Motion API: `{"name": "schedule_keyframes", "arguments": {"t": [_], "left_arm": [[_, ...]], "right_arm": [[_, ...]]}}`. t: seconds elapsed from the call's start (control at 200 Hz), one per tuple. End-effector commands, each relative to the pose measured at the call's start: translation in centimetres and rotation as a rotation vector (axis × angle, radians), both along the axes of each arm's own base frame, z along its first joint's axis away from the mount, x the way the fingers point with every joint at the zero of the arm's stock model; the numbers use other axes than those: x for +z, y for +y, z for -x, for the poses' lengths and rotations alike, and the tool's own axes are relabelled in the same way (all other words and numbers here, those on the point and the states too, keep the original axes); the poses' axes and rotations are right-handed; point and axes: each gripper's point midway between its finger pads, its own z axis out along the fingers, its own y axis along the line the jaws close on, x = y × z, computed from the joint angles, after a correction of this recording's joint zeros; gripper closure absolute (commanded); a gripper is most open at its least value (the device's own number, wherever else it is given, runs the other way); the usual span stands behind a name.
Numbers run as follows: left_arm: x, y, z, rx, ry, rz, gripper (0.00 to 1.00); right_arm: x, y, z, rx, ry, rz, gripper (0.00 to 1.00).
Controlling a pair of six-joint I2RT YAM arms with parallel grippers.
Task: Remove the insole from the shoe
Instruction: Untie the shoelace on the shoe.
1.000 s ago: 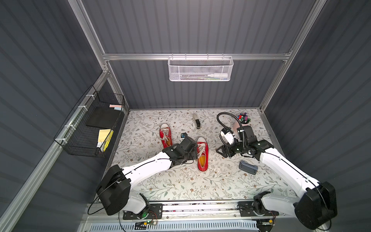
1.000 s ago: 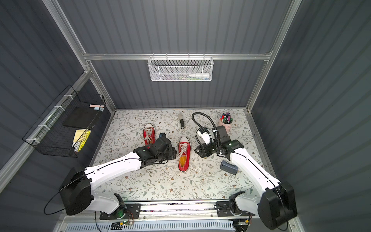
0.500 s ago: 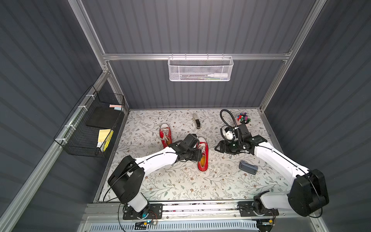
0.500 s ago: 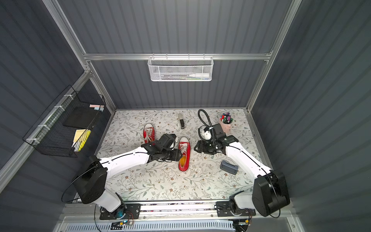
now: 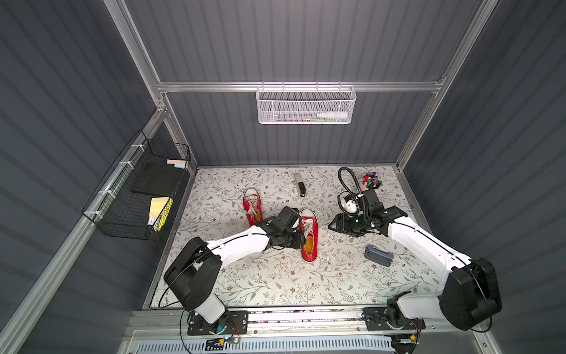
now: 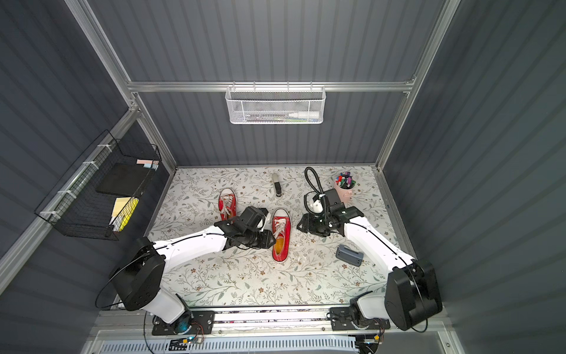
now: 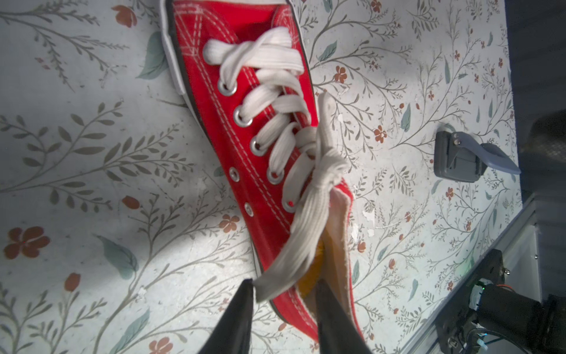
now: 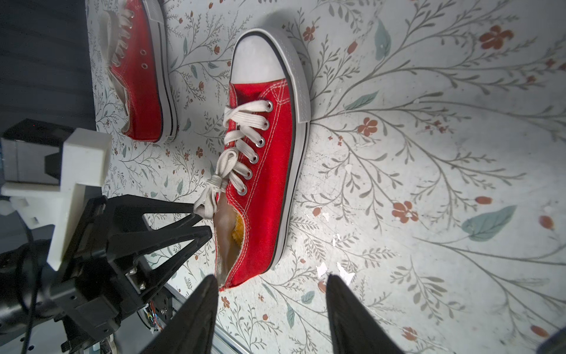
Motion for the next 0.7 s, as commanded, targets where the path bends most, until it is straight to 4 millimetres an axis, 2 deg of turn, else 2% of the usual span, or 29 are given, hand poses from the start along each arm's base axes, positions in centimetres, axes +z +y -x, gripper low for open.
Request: {"name": "schedule_keyframes", "arguments": {"t": [0.0, 0.125, 0.395, 0.695], "left_arm": [[0.3, 0.0, -0.2, 0.008, -0.004, 0.031, 0.66], [0.3, 0.2, -0.5, 0.021, -0.005, 0.031, 0.71], [1.8, -0.1, -0.9, 0.029, -0.024, 0.066, 0.82], [4.5, -1.4, -2.0, 0.029, -0.045, 0.138, 0.89]], "right_arm": [[0.6, 0.0, -0.1, -0.011, -0.015, -0.004, 0.41], [0.7, 0.0, -0.1, -0.01, -0.018, -0.004, 0.42], [1.0, 0.0, -0.1, -0.005, -0.03, -0.008, 0.44], [1.1, -0.1, 0.1, -0.006, -0.035, -0.009, 0.45]]}}
